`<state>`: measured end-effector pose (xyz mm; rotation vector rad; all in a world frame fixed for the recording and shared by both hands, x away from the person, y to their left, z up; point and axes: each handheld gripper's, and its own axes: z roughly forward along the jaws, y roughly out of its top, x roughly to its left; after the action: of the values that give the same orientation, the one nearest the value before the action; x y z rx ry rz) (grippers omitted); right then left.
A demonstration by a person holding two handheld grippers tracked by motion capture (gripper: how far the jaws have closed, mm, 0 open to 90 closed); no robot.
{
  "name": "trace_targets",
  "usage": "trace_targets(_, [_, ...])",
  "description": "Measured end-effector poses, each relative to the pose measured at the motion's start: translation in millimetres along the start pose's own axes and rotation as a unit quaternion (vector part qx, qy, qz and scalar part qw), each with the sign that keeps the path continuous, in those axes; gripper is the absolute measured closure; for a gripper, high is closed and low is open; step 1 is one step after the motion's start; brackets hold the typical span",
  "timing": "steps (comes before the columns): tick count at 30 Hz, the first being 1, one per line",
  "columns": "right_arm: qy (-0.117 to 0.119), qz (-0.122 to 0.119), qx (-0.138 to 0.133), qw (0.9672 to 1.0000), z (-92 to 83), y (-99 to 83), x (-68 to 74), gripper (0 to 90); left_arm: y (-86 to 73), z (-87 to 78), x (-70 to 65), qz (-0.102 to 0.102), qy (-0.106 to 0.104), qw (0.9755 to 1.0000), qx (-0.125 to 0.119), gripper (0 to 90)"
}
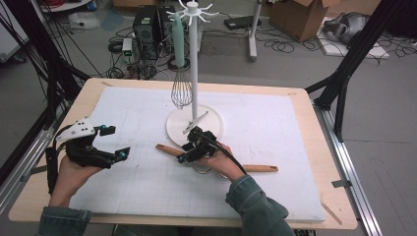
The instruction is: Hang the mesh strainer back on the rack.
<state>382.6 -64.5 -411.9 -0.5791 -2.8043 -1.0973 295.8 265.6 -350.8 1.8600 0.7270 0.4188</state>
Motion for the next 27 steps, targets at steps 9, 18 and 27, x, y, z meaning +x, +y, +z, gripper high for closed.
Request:
trace_targets(9, [-0.019, -0.014, 0.034, 0.9991, 11.2, -1.2, -2.7, 57.0, 0.1, -1.2, -0.3, -0.001, 0.001, 1.0000, -0.001, 5.8])
trace_targets(18, [-0.042, -0.032, 0.060, 0.9968, 19.5, 0.2, 0.3, 64.2, 0.3, -0.3, -0.9, -0.002, 0.002, 1.0000, 0.000, 5.8])
trace_targets(27, [-0.059, -0.030, 0.066, 0.9957, 20.3, 1.4, 5.2, 67.3, 0.0, 4.4, -3.4, -0.001, 0.001, 1.0000, 0.004, 5.8])
